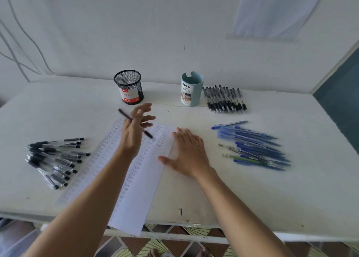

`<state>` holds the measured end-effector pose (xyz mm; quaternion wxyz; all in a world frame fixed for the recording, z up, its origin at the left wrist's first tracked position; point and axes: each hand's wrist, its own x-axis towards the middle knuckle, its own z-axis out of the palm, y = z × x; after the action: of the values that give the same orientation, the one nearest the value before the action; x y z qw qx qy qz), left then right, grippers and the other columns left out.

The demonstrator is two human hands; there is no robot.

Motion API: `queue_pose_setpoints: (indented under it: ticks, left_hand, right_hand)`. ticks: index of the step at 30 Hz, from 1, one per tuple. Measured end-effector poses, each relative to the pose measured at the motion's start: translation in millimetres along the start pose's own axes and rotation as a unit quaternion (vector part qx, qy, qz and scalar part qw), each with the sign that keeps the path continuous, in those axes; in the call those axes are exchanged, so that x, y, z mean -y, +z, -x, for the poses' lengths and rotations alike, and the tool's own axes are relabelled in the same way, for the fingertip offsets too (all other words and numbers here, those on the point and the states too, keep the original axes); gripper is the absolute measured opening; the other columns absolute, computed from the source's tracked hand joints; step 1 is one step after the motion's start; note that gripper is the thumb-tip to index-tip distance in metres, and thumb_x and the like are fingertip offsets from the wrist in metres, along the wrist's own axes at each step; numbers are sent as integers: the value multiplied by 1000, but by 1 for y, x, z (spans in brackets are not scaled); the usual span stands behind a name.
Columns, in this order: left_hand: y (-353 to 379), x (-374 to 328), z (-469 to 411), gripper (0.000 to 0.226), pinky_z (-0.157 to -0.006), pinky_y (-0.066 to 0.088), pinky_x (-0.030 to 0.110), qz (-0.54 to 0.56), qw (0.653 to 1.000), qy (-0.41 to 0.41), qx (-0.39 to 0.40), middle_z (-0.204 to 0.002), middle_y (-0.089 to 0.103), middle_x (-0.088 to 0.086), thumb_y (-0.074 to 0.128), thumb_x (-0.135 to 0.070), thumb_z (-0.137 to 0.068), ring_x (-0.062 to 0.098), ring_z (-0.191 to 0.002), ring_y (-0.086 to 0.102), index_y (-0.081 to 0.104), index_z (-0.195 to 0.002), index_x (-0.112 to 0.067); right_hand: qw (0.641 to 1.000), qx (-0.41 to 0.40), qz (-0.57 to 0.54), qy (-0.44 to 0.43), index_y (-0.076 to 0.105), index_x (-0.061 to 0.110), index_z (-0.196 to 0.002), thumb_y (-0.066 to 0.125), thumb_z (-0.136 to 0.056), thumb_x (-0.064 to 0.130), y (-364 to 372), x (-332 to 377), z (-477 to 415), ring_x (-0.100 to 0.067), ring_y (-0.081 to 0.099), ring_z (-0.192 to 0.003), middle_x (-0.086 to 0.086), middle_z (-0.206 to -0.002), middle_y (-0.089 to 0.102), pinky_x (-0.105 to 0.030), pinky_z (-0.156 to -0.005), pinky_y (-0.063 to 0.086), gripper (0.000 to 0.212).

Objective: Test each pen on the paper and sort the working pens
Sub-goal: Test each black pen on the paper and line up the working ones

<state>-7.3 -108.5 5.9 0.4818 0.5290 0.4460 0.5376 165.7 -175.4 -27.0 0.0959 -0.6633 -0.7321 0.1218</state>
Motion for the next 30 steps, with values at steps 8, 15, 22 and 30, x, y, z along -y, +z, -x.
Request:
queue_pose_setpoints:
  ticks: [8,15,22,30]
  left_hand:
    - [19,17,6,19,-70,57,28,-271,959,85,-19,-89,69,-4,66,-27,-95,7,-74,69,71,-82,-15]
    - [16,17,6,14,-47,48,27,-224,973,-27,-39,-68,69,6,69,-2,-81,13,-51,64,63,-71,-9]
    - [10,19,7,23,-50,21,28,-264,963,-37,-40,-54,29,7,48,-11,-52,19,-54,28,28,-59,-3]
    - [15,21,5,32,-39,12,21,-314,948,-34,-27,-56,24,3,49,7,-64,13,-51,20,27,-58,-15]
  right_hand:
    - [1000,-17,-9,1,23,20,-154,48,-80,81,2,0,-1,-21,5,-153,-1,-166,13,-43,-120,8,99]
    - [1000,-21,-8,2,25,21,-153,50,-78,82,1,-1,-2,-21,6,-153,-1,-166,15,-42,-119,9,100]
    - [999,-36,-20,1,28,21,-151,53,-77,80,5,-2,-2,-21,7,-152,1,-164,18,-42,-118,11,98]
    - [999,-39,-22,-1,27,22,-152,52,-77,81,7,-3,-3,-22,7,-153,1,-165,18,-43,-119,11,99]
